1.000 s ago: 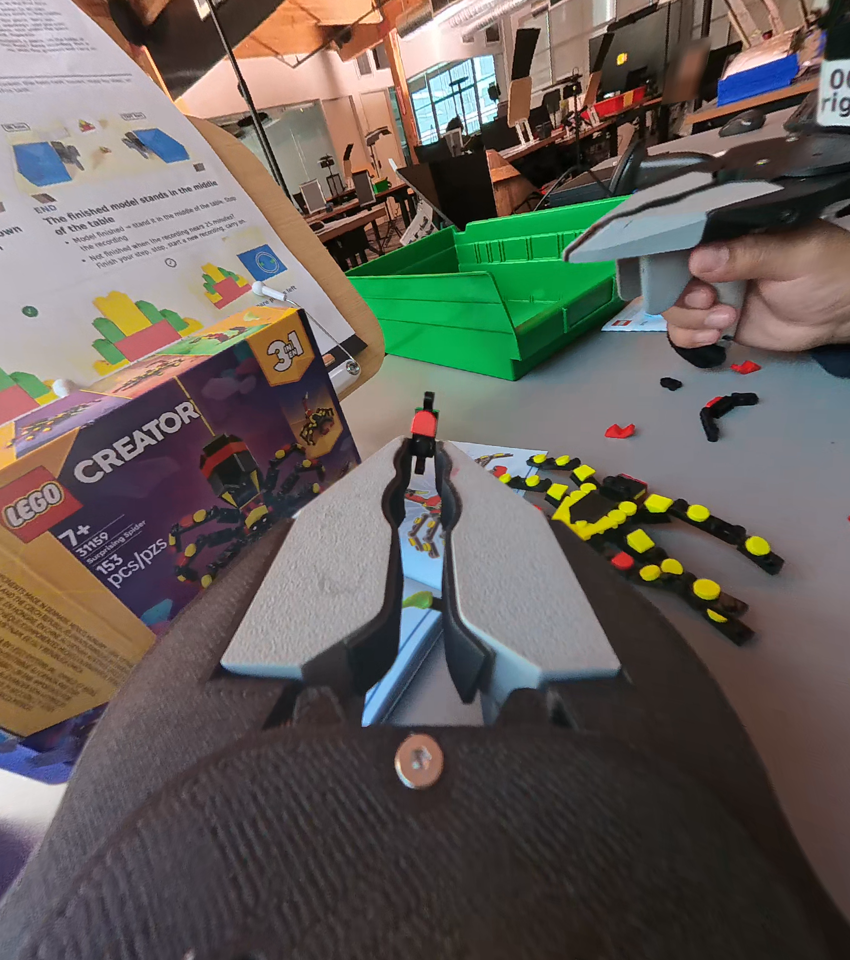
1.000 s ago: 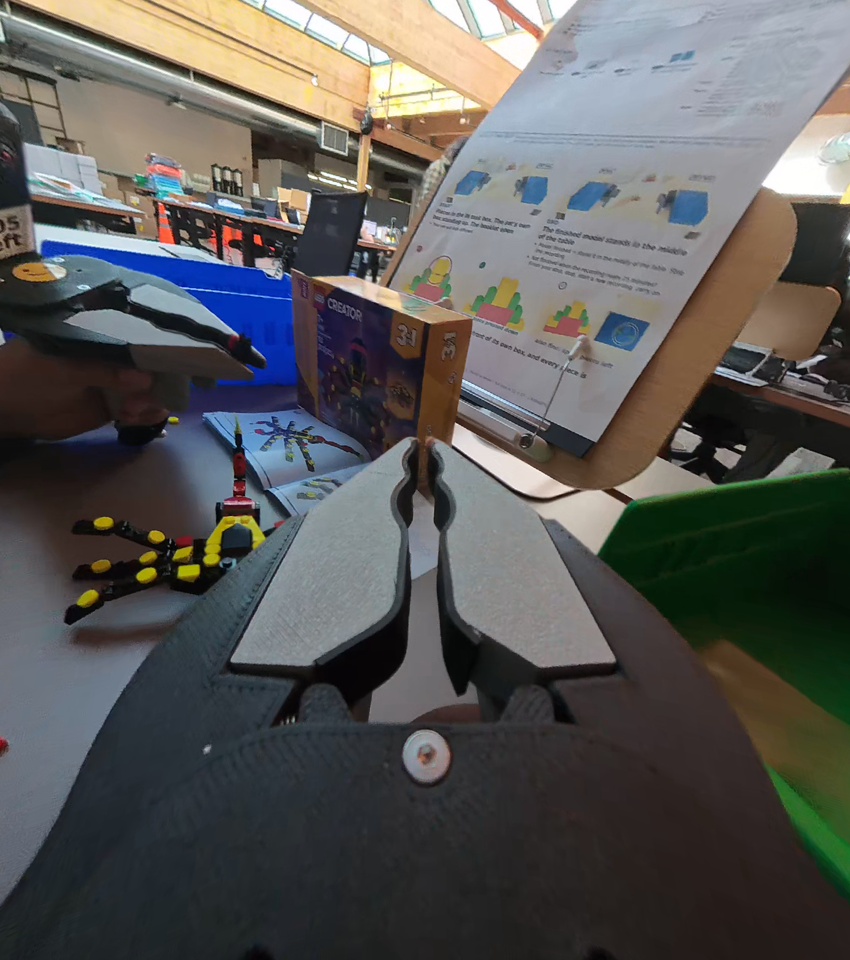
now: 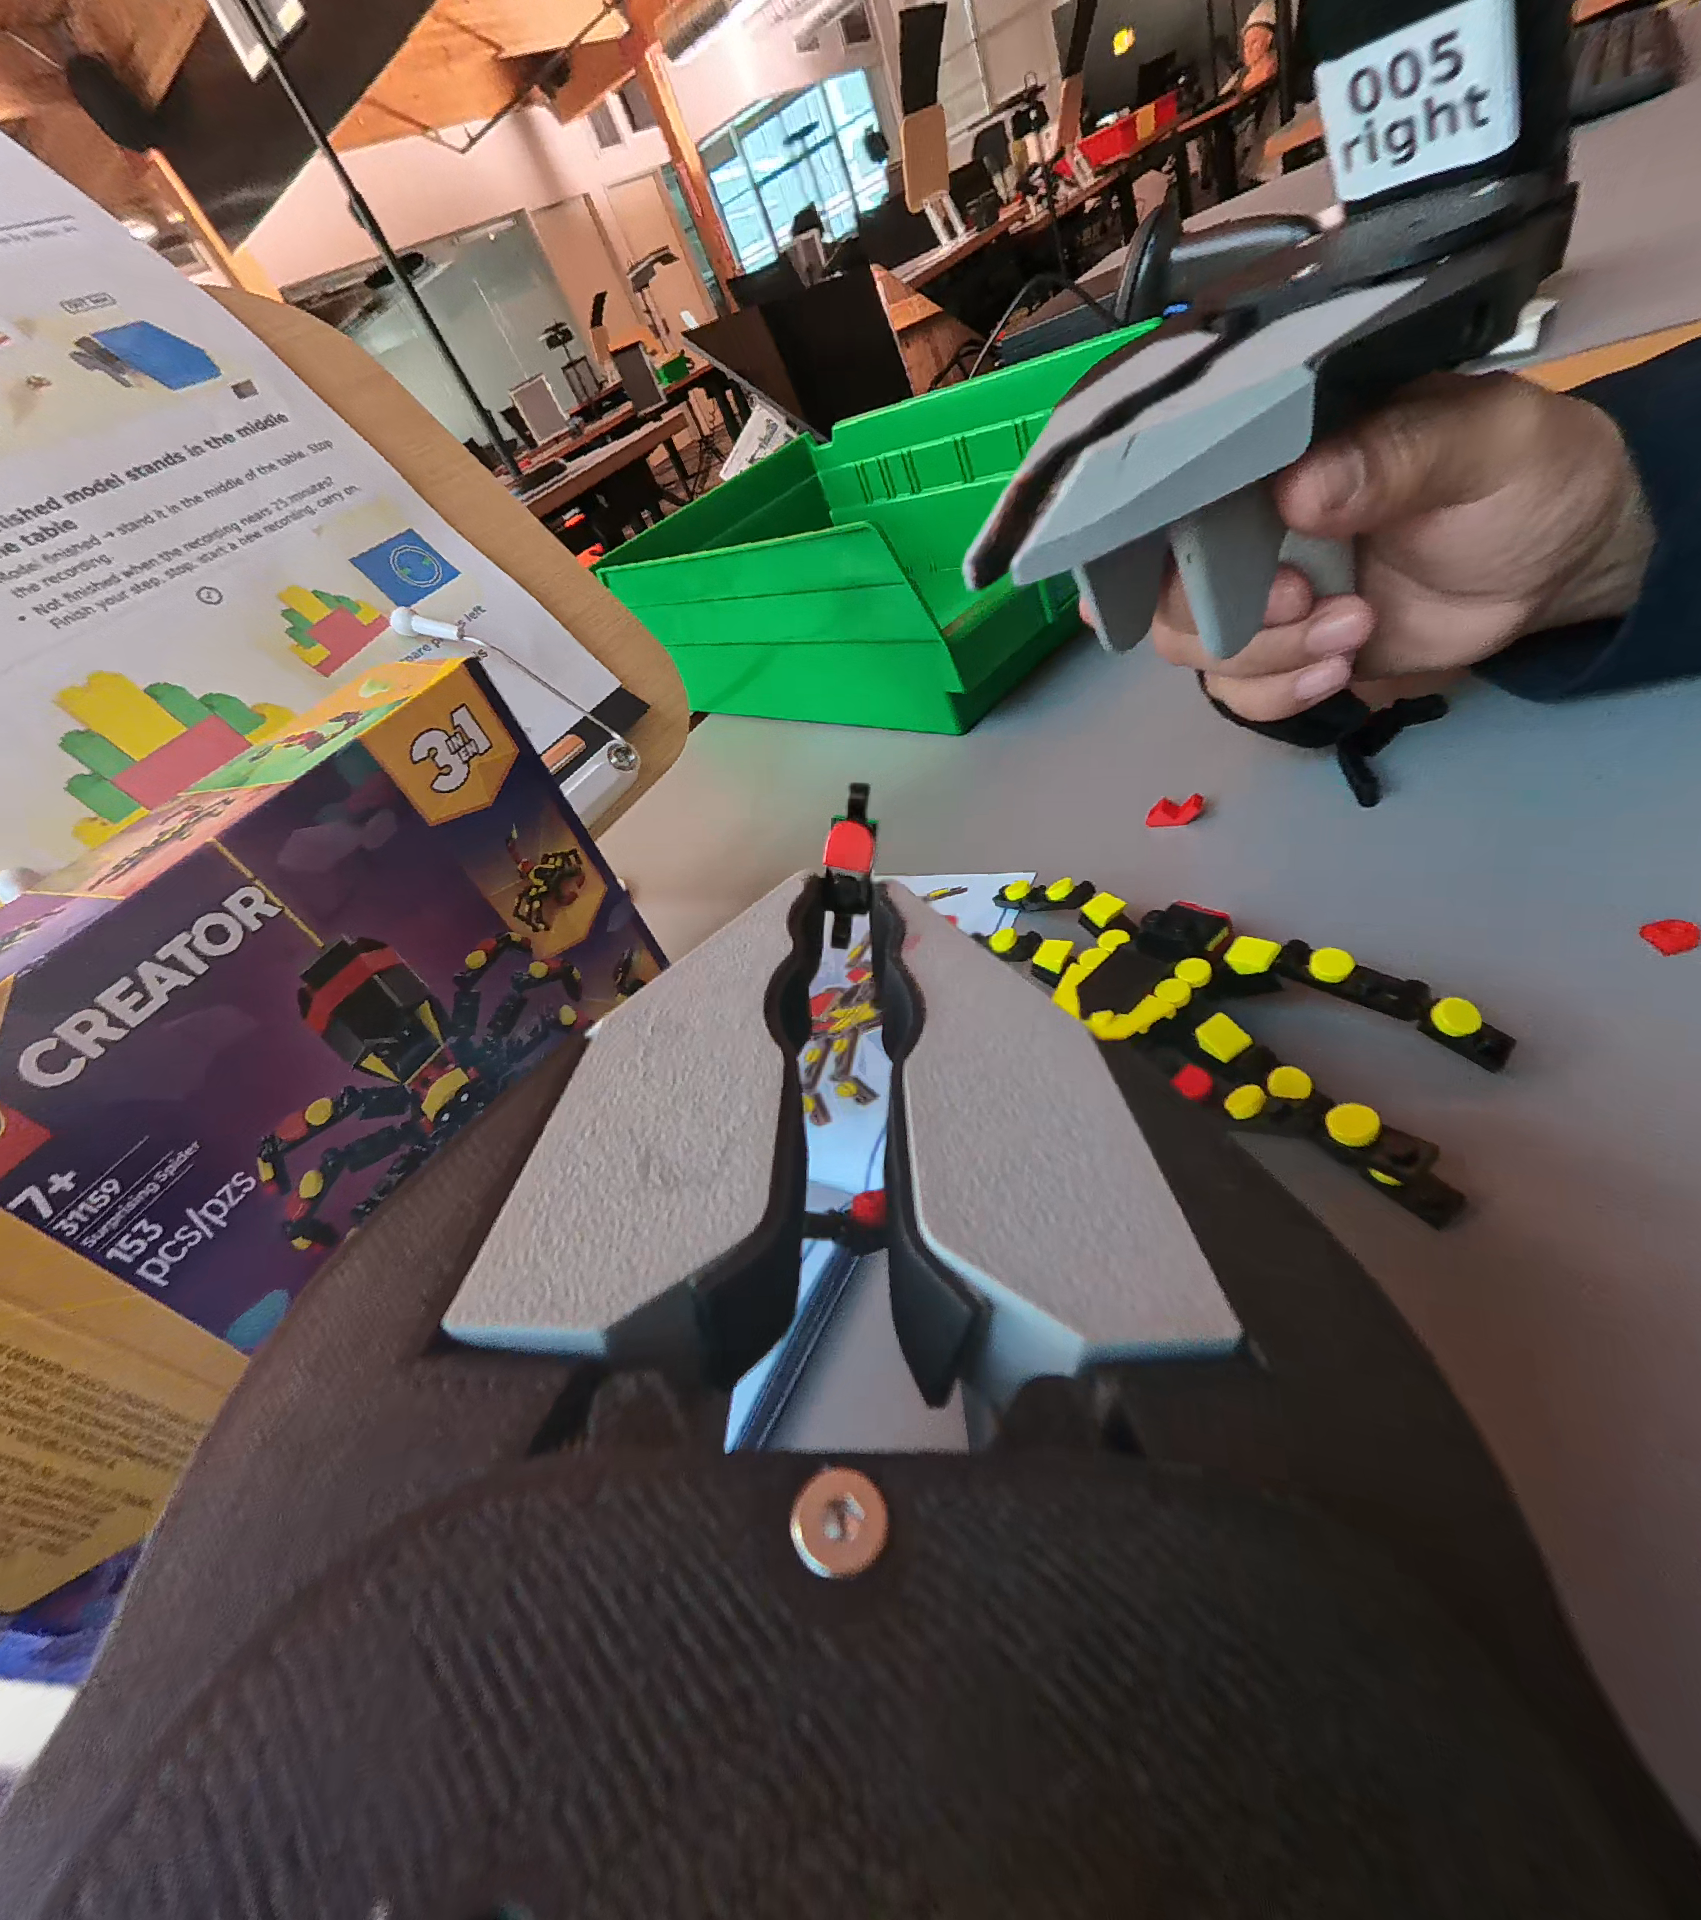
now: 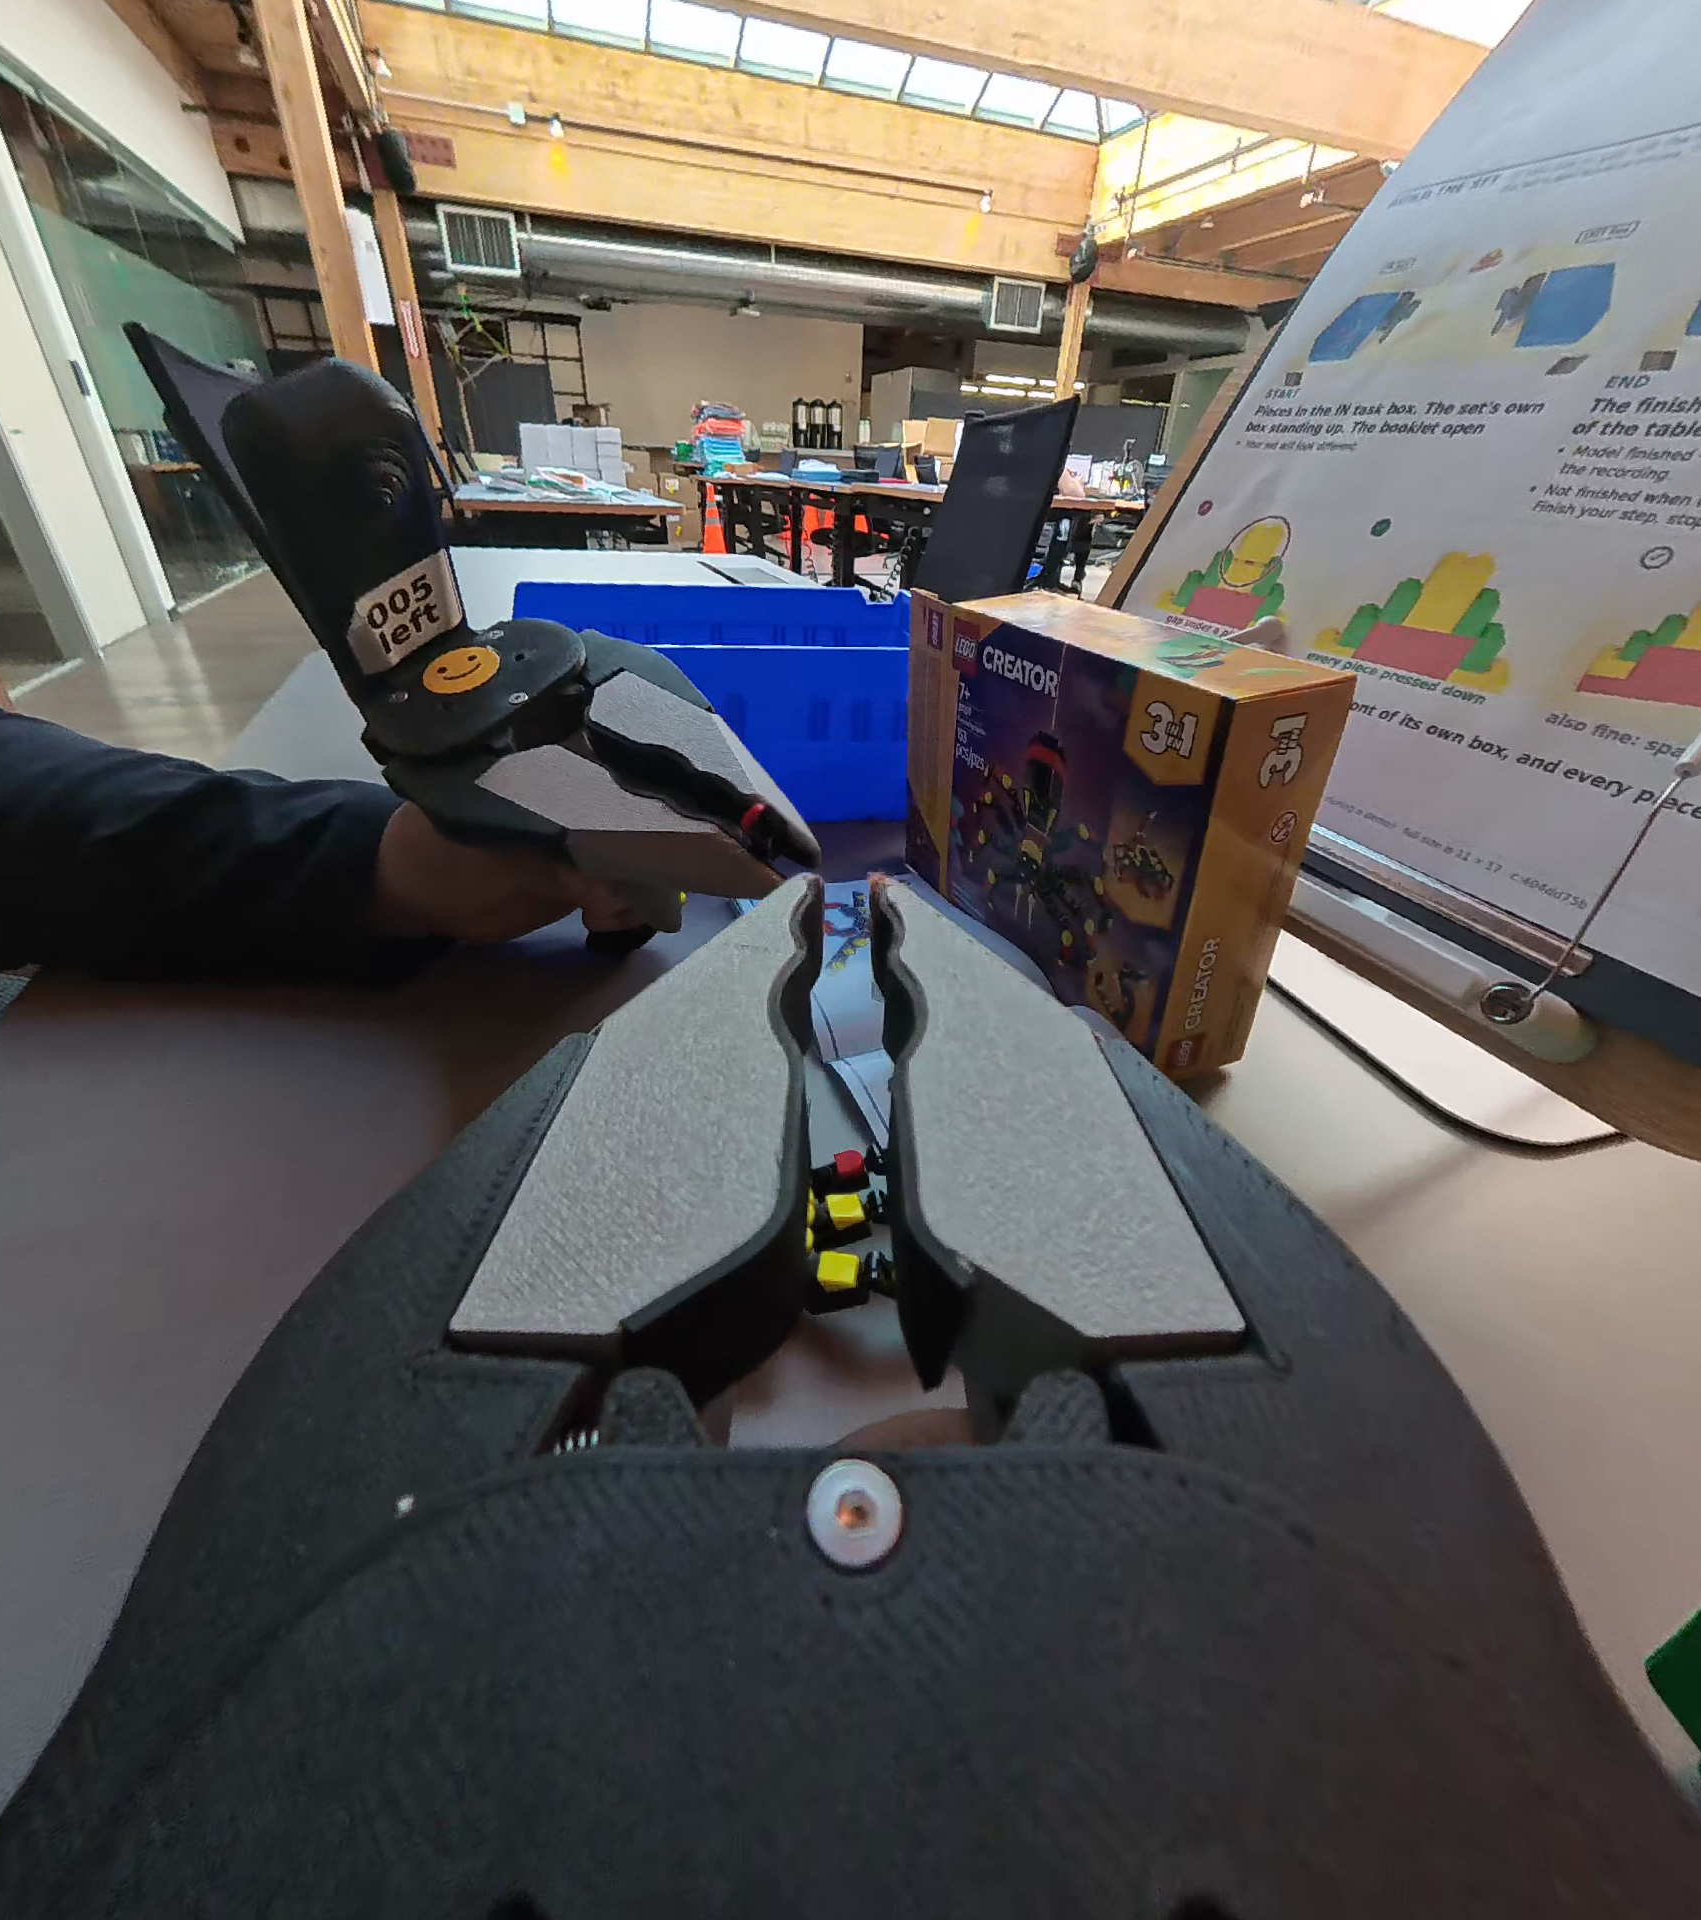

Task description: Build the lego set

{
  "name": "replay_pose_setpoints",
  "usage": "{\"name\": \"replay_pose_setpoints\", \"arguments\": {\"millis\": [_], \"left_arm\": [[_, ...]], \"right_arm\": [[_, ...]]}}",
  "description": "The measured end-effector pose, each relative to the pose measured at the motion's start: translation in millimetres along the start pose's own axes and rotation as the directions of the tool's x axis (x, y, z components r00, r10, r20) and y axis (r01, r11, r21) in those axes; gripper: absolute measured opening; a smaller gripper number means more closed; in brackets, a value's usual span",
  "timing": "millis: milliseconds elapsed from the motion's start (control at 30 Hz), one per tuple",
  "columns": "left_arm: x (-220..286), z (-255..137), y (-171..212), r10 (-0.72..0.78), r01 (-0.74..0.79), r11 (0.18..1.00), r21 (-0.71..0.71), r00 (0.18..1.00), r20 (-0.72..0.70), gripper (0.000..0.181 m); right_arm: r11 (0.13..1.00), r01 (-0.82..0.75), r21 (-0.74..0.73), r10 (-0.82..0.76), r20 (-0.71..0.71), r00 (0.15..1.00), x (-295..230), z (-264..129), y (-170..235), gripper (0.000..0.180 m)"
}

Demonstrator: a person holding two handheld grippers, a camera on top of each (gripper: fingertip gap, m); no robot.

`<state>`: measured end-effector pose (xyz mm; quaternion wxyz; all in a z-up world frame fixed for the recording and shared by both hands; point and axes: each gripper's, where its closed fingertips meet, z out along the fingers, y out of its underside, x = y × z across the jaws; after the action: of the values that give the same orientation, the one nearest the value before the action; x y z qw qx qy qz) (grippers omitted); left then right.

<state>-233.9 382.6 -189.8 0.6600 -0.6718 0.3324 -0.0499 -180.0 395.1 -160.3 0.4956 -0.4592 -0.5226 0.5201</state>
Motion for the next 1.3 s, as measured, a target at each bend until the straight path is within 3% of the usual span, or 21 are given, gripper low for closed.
{"name": "replay_pose_setpoints", "arguments": {"millis": [167,400,700,800,933,1133,1300], "left_arm": [[1.1,-1.3,-1.9,-0.026,0.026,1.0,0.012,0.999,-0.018,0.006],[26.4,-5.4,-19.1,-0.105,0.119,0.99,0.069,0.978,-0.179,0.005],[62.0,-1.9,-26.2,-0.006,0.026,0.997,0.072,0.964,-0.265,0.005],[70.2,-1.7,-29.1,0.004,0.018,0.997,0.076,0.959,-0.284,0.005],[69.8,1.6,-24.2,0.064,-0.054,0.997,0.048,0.97,-0.236,0.005],[44.0,-1.4,-28.9,0.019,-0.014,0.999,0.047,0.993,-0.114,0.005],[43.9,-1.4,-18.0,-0.17,0.173,0.985,-0.004,0.961,-0.219,0.005]], "right_arm": [[1.0,0.012,-0.01,-0.012,0.019,1.0,-5.1,2.3,1.1,0.007],[0.997,0.062,0.05,-0.07,0.178,0.982,-42.1,0.6,-12.6,0.011],[0.996,0.091,0.027,-0.095,0.244,0.965,-68.8,6.6,-7.1,0.013],[0.985,0.17,-0.012,-0.163,0.217,0.962,-71.1,10.5,1.6,0.0],[0.953,0.301,-0.029,-0.292,0.17,0.941,-68.4,10.4,6.2,0.0],[0.976,0.216,-0.033,-0.214,0.058,0.975,-39.0,6.9,0.3,0.0],[0.993,0.116,0.035,-0.118,0.055,0.992,-35.5,5.9,-6.2,0.0]]}}
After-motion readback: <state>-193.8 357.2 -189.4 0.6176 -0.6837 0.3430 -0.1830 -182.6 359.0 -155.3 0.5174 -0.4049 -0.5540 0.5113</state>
